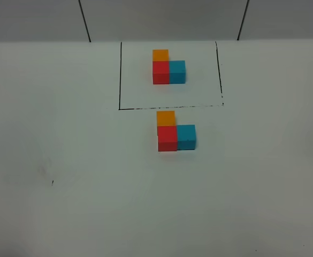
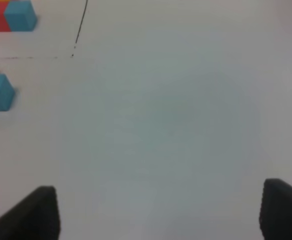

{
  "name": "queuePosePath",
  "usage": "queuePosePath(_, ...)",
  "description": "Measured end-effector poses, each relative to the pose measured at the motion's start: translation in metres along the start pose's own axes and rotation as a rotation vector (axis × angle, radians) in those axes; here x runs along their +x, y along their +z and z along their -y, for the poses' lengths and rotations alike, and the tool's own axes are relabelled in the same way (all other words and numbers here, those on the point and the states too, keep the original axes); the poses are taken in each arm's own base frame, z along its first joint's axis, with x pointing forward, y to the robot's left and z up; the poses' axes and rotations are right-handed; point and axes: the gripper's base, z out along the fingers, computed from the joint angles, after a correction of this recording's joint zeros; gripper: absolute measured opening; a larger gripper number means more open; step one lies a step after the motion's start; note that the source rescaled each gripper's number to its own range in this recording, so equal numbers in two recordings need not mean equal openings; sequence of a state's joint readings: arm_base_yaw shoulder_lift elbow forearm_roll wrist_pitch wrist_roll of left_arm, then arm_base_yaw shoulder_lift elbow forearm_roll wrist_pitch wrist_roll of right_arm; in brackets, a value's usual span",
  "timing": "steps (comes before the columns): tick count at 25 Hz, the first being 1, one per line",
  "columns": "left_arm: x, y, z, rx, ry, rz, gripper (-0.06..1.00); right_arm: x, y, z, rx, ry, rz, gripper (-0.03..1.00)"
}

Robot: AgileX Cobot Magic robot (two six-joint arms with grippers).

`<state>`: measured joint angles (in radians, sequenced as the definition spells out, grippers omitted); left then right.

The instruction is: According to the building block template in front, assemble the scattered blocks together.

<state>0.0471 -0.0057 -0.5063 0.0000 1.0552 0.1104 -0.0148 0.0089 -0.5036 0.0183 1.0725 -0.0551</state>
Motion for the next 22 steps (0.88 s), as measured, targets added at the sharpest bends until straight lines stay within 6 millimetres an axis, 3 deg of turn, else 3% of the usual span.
queuePosePath(22,0.0,0.0,0.0,0.0,0.0,0.0,0.73,0.0,0.0,0.0,0.0,0.001,0.0,0.81)
